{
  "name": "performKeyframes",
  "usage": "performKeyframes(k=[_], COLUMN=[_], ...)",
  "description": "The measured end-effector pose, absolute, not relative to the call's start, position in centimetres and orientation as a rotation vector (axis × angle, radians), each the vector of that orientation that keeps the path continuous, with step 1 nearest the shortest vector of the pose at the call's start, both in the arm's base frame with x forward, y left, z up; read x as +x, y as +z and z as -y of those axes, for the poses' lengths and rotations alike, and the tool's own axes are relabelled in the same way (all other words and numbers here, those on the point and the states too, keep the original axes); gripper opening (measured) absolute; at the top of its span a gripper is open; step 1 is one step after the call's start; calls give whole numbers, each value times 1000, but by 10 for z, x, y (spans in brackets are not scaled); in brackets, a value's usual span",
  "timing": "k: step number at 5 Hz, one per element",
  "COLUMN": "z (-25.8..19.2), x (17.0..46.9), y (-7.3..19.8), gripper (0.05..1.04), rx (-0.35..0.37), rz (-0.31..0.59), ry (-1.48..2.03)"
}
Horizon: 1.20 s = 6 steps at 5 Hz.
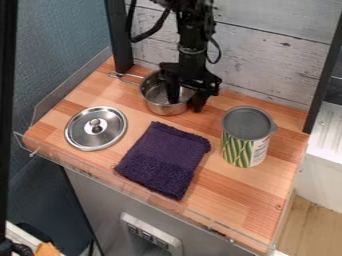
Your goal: Put the silver pot on the top of the cloth
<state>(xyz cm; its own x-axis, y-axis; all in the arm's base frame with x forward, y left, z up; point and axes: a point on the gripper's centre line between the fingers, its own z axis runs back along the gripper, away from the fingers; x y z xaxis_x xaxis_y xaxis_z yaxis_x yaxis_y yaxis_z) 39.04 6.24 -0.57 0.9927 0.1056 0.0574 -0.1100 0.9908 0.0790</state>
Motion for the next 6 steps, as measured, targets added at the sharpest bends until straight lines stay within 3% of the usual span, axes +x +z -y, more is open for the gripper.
performKeyframes(k=[1,2,3,4,5,6], z=[-62,-60,-61,-62,-55,-40], x=[389,388,385,381,360,323], y=[-8,-8,-3,31,62,68], gripper=[380,168,87,83,83,83], rx=[75,71,67,75,54,28], rz=[56,57,55,98,135,123], ry=[94,81,69,57,34,-22])
